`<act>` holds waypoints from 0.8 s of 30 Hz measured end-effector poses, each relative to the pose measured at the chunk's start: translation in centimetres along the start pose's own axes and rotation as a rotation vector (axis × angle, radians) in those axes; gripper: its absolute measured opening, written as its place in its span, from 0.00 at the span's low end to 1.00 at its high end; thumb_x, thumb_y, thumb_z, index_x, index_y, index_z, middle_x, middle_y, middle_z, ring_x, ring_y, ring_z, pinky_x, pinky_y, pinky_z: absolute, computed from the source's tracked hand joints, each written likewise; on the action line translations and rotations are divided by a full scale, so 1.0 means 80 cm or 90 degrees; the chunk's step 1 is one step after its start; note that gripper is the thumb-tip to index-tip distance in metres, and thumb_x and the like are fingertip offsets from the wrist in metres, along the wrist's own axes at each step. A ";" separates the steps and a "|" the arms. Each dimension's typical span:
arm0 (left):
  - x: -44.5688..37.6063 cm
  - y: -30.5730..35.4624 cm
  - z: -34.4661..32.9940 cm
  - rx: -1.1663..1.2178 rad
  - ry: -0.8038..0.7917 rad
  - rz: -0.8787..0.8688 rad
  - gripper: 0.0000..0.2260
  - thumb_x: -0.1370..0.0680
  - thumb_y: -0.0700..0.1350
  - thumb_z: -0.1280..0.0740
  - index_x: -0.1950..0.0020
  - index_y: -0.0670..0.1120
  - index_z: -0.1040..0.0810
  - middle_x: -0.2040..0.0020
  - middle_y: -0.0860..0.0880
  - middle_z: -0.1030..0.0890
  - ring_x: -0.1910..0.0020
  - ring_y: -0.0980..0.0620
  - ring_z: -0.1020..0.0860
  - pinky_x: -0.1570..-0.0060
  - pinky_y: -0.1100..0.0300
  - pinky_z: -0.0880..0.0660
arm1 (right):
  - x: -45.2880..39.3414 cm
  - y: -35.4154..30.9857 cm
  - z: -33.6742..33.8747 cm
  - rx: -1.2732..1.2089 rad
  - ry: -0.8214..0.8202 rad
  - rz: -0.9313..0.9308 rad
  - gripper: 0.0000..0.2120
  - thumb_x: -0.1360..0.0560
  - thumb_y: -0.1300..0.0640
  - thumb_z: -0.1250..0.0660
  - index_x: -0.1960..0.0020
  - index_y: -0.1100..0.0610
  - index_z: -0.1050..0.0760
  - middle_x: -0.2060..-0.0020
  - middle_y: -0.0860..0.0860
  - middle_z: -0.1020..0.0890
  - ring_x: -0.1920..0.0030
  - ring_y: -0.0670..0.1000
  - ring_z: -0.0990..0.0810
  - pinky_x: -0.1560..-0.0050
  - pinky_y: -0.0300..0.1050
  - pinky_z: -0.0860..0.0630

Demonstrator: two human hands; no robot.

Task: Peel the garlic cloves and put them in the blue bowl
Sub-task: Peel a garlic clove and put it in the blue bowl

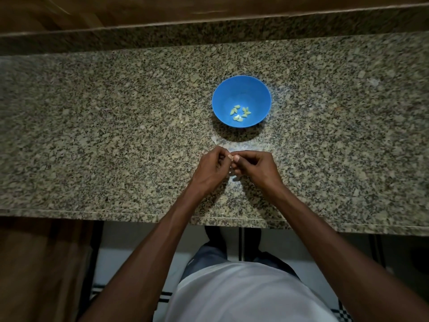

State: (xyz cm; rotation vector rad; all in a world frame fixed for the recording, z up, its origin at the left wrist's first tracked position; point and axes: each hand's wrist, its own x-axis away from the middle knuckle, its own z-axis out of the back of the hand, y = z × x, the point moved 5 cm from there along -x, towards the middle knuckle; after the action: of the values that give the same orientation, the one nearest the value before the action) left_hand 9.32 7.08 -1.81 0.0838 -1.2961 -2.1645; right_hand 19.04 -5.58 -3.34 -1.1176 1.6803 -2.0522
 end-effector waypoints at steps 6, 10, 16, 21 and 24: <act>0.000 -0.010 0.000 0.086 0.031 0.076 0.07 0.15 0.48 0.36 0.42 0.46 0.23 0.50 0.48 0.18 0.55 0.57 0.20 0.59 0.66 0.24 | 0.006 0.007 -0.001 -0.030 -0.013 -0.017 0.06 0.19 0.64 0.29 0.44 0.63 0.14 0.57 0.62 0.12 0.58 0.55 0.14 0.46 0.61 0.15; -0.004 -0.019 0.008 0.126 0.056 0.090 0.03 0.20 0.42 0.28 0.48 0.46 0.17 0.51 0.49 0.15 0.49 0.51 0.16 0.45 0.48 0.17 | 0.012 0.011 0.009 -0.095 -0.002 -0.045 0.08 0.20 0.66 0.29 0.43 0.68 0.16 0.54 0.67 0.13 0.57 0.58 0.15 0.43 0.63 0.17; 0.005 -0.011 0.006 0.162 0.043 0.046 0.06 0.21 0.38 0.26 0.45 0.43 0.13 0.49 0.49 0.12 0.49 0.52 0.14 0.44 0.49 0.16 | 0.012 0.013 0.018 -0.124 0.005 -0.088 0.07 0.22 0.65 0.25 0.45 0.66 0.16 0.55 0.65 0.13 0.55 0.60 0.13 0.41 0.66 0.18; 0.013 -0.003 -0.001 0.173 0.034 0.028 0.09 0.23 0.45 0.23 0.46 0.43 0.12 0.51 0.49 0.12 0.50 0.52 0.13 0.46 0.50 0.16 | 0.009 0.016 0.017 -0.065 -0.009 -0.082 0.11 0.25 0.57 0.20 0.47 0.63 0.14 0.56 0.60 0.12 0.58 0.56 0.14 0.46 0.67 0.16; 0.012 -0.006 -0.001 0.139 0.075 0.059 0.09 0.25 0.47 0.21 0.49 0.43 0.11 0.55 0.50 0.12 0.55 0.54 0.13 0.51 0.53 0.15 | 0.009 0.011 0.015 -0.006 0.003 -0.051 0.11 0.26 0.56 0.19 0.49 0.62 0.13 0.57 0.56 0.11 0.57 0.55 0.12 0.48 0.61 0.14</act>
State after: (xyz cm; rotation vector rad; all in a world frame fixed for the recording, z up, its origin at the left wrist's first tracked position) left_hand 8.32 6.66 -1.96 0.2314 -1.4333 -1.9058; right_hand 19.19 -7.18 -3.78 -1.2020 1.6755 -2.0988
